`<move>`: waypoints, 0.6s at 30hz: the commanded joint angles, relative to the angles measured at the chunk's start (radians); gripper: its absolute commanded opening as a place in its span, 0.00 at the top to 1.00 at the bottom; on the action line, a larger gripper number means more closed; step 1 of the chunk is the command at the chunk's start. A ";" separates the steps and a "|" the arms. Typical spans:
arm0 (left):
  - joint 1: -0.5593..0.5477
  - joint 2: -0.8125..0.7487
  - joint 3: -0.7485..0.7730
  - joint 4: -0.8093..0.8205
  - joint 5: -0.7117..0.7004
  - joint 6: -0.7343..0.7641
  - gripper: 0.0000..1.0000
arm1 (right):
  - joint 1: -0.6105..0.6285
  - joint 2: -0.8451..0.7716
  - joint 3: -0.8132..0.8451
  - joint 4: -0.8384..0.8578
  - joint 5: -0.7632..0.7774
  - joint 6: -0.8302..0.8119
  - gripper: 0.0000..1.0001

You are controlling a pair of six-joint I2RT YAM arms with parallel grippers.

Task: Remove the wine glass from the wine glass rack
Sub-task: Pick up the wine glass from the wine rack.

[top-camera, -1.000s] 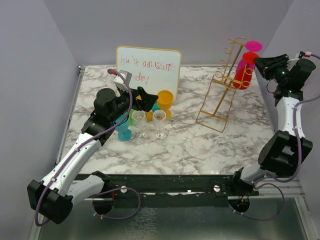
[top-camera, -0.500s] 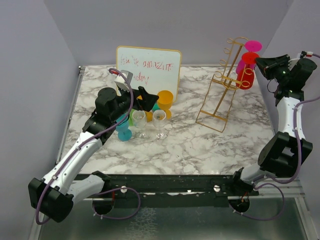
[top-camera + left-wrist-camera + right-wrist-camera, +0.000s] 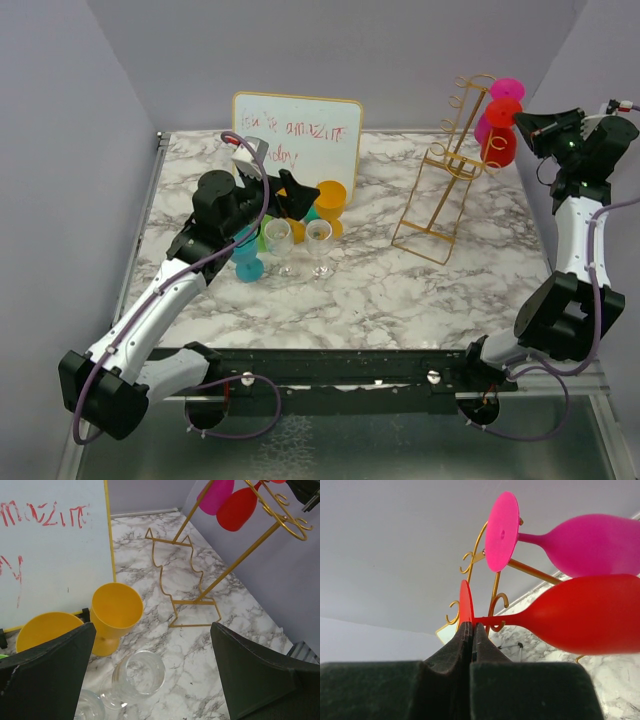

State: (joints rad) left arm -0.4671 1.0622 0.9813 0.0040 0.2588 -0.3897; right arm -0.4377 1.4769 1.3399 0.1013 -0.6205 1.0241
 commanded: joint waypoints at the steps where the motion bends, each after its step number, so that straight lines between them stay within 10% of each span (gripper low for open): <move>1: -0.005 0.008 0.040 -0.030 0.024 -0.003 0.01 | -0.003 -0.041 0.023 -0.038 0.033 -0.006 0.99; 18: -0.005 0.001 0.029 -0.024 0.038 -0.006 0.01 | -0.004 -0.097 0.018 -0.120 0.167 -0.057 1.00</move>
State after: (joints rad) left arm -0.4671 1.0664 0.9913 -0.0097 0.2718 -0.3927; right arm -0.4377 1.4189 1.3399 0.0116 -0.5121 0.9962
